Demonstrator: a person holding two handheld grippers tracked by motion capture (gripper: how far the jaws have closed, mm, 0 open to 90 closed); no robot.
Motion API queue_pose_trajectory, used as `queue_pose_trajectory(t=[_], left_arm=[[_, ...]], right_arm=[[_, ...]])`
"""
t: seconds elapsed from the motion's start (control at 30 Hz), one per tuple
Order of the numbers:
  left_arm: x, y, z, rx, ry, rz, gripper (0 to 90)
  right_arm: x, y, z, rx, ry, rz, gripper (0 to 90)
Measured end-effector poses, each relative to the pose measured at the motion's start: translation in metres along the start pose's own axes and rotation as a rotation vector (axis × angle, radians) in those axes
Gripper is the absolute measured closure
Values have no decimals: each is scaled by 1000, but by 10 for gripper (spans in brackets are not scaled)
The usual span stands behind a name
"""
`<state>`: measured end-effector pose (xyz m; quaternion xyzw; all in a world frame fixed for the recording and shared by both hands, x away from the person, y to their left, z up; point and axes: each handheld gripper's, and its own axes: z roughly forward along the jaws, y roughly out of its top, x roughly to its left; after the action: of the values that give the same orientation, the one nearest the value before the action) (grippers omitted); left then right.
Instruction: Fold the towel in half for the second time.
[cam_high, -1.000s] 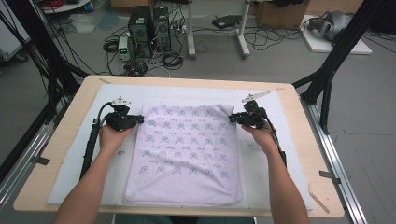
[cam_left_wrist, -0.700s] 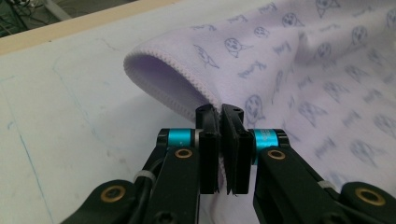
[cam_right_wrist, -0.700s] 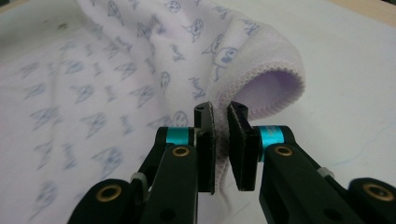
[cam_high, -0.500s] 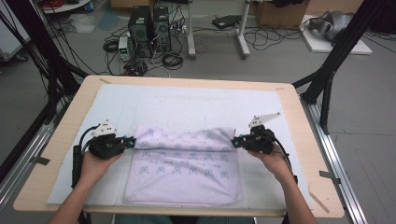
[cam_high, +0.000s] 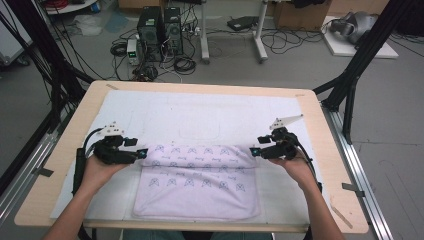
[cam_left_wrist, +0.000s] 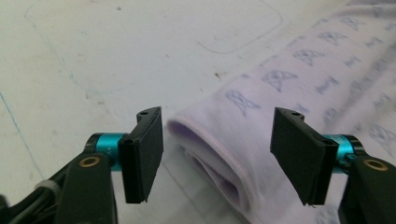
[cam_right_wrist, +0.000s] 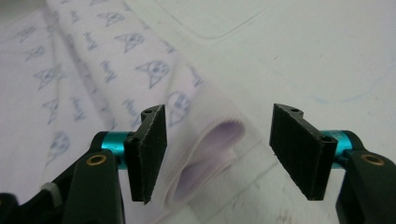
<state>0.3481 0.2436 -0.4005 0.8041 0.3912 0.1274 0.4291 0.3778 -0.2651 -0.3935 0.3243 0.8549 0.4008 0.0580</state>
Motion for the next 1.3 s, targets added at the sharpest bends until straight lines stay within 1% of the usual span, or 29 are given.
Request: queue_pose_trajectory(t=[0.07,0.1,0.13,0.17,0.2,0.23,0.27,0.3,0.33,0.37,0.4,0.47,0.53,0.63,0.7,0.77,0.8,0.83,0.87,0.9,0.93,0.97,1.0,1.1,1.17,1.2,1.23,1.27,1.3], left_arm=[[5,5,12,25,-9,-28,304],[7,7,17,40,-5,-21,305],[8,8,23,51,-6,-28,305],[10,7,27,64,-18,-38,308],[12,6,32,74,-37,-47,341],[14,5,35,95,-63,-48,411],[15,3,38,113,-76,-46,507],[15,2,38,115,-89,-38,630],[14,1,37,100,-94,-29,720],[12,2,34,81,-98,-17,783],[10,3,30,62,-91,-5,820],[4,6,19,22,-80,23,836],[-2,7,5,-19,-82,43,840],[-15,2,-18,-93,-85,65,838],[-24,-7,-34,-121,-101,87,835],[-36,-22,-48,-133,-125,107,821],[-40,-30,-54,-133,-128,118,782],[-43,-38,-60,-127,-121,121,706],[-44,-43,-64,-115,-121,116,625],[-45,-46,-67,-111,-119,114,577],[-44,-47,-68,-109,-122,102,533],[-45,-47,-68,-107,-116,98,512],[-46,-46,-67,-109,-113,95,503],[-50,-42,-57,-96,-130,112,504],[-53,-42,-45,-66,-146,122,521],[-55,-43,-41,-55,-151,125,531],[-55,-44,-34,-24,-163,132,531],[-56,-47,-29,-7,-172,126,531],[-56,-49,-25,12,-180,128,533]], right_arm=[[-5,6,9,18,17,21,331],[-8,8,13,22,27,29,329],[-10,10,17,24,39,41,329],[-11,11,22,32,52,47,330],[-12,12,26,48,65,53,338],[-12,12,30,65,82,54,384],[-11,12,33,78,105,44,467],[-10,12,35,99,132,28,564],[-7,12,36,125,143,16,653],[-4,12,36,140,150,-9,735],[-1,13,34,137,158,-25,775],[4,15,28,114,148,-55,823],[11,18,17,74,145,-74,830],[28,18,-5,18,140,-133,832],[42,12,-20,-34,151,-166,833],[57,-1,-33,-61,168,-194,828],[64,-9,-37,-66,189,-200,789],[70,-17,-41,-71,195,-207,729],[74,-25,-44,-75,195,-212,709],[76,-30,-46,-83,187,-212,675],[76,-33,-47,-78,180,-206,656],[76,-35,-47,-69,168,-205,636],[75,-36,-46,-62,158,-205,627],[76,-35,-40,-71,169,-197,612],[79,-35,-32,-59,164,-221,601],[80,-36,-27,-47,170,-225,597],[81,-36,-24,-34,166,-230,582],[82,-38,-18,-16,151,-235,570],[81,-40,-14,-4,155,-233,554]])
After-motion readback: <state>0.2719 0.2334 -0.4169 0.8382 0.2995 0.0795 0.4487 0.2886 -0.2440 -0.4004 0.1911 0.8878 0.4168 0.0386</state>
